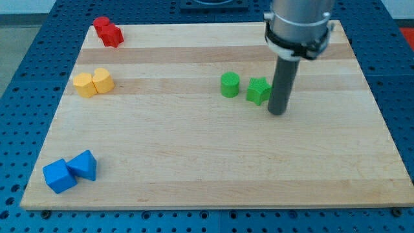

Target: Move blue cube along with blue triangle to the center

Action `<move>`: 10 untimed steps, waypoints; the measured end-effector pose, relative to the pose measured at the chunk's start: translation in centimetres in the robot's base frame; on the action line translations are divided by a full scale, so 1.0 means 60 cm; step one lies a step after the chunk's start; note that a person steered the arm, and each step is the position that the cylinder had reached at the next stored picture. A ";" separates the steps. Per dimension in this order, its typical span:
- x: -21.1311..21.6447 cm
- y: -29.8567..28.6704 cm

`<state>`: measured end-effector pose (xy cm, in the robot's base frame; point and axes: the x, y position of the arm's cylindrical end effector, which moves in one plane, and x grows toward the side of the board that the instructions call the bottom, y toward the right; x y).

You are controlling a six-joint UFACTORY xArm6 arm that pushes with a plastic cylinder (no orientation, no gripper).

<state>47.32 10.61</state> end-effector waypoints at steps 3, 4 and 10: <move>0.240 -0.364; 0.243 -0.373; 0.192 -0.669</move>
<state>58.81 -29.53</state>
